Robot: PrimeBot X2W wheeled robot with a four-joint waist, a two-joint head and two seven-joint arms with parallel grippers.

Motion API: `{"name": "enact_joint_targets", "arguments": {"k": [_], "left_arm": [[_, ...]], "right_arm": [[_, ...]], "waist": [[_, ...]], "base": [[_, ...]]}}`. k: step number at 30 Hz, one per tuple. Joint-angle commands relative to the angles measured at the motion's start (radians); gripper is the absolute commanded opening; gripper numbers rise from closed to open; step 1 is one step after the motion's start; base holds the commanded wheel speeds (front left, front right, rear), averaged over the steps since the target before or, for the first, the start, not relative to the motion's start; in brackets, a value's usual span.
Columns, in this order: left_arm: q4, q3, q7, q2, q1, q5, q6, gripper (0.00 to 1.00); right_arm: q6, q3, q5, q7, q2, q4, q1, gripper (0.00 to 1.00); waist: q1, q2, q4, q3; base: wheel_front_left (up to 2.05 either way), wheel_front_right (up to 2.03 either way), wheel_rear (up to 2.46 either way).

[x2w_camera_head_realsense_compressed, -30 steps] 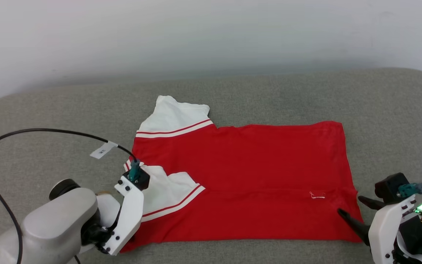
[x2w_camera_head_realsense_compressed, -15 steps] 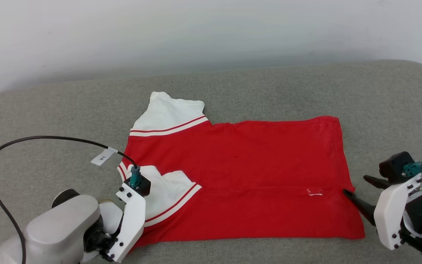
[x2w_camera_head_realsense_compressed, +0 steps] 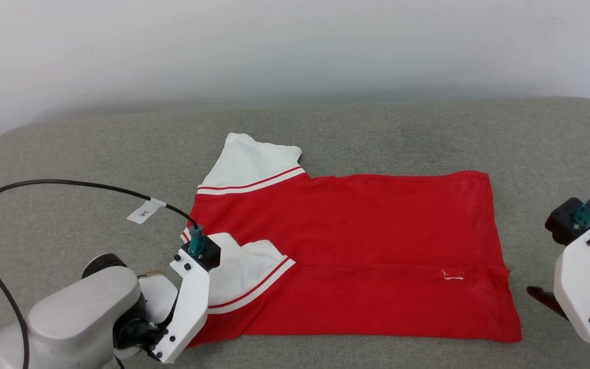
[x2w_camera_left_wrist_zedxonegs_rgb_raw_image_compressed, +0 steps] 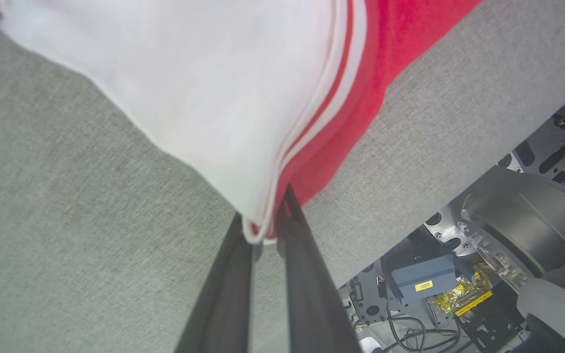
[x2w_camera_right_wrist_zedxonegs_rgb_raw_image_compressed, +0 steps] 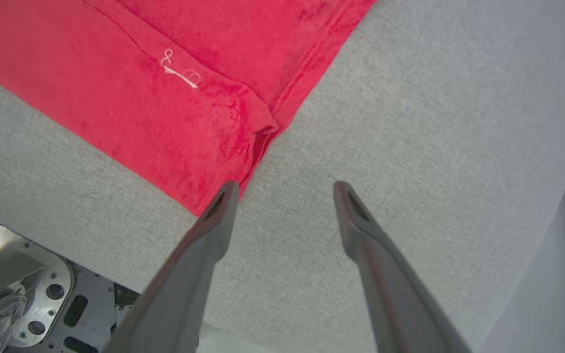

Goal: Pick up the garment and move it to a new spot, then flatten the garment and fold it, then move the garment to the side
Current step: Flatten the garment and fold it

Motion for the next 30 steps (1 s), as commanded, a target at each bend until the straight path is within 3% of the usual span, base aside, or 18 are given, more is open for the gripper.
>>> {"name": "enact_joint_targets", "arguments": {"k": [1,5,15,20,21,22,30], "left_arm": [[-0.01,0.001,-0.004,0.001,-0.014,0.009,-0.001,0.0],[-0.034,0.001,0.0,-0.004,-0.03,0.031,-0.001,0.0],[-0.058,0.001,-0.014,0.001,-0.055,0.053,-0.001,0.0],[-0.052,0.001,-0.021,0.001,-0.045,0.043,-0.001,0.0],[-0.049,0.001,-0.022,0.002,-0.04,0.042,-0.001,0.0],[-0.045,0.001,-0.026,0.004,-0.034,0.04,-0.001,0.0],[-0.028,0.0,-0.056,0.017,0.018,0.012,-0.001,0.0]], "right_arm": [[-0.001,0.011,0.009,0.021,0.006,0.014,-0.011,1.0],[-0.001,0.018,0.022,0.051,0.053,0.085,0.007,1.0],[-0.001,0.059,0.018,0.01,0.214,0.276,0.078,1.0],[0.0,0.092,0.028,-0.017,0.241,0.295,0.081,1.0],[0.0,0.095,0.024,-0.033,0.234,0.288,0.073,0.45],[0.0,0.101,0.023,-0.044,0.227,0.28,0.066,0.0],[-0.001,0.106,0.073,-0.12,0.109,0.19,0.058,0.0]], "waist": [[0.0,0.0,0.009,0.011],[0.0,0.0,0.027,0.039],[0.0,0.0,0.053,0.095],[0.0,0.0,0.052,0.099],[0.0,0.0,0.051,0.097],[0.0,0.0,0.049,0.091],[0.0,0.0,0.033,0.008]], "base": [[0.0,0.0,0.0],[0.0,0.0,0.0],[0.0,0.0,0.0],[0.0,0.0,0.0],[0.0,0.0,0.0],[0.0,0.0,0.0],[0.0,0.0,0.0]]}}
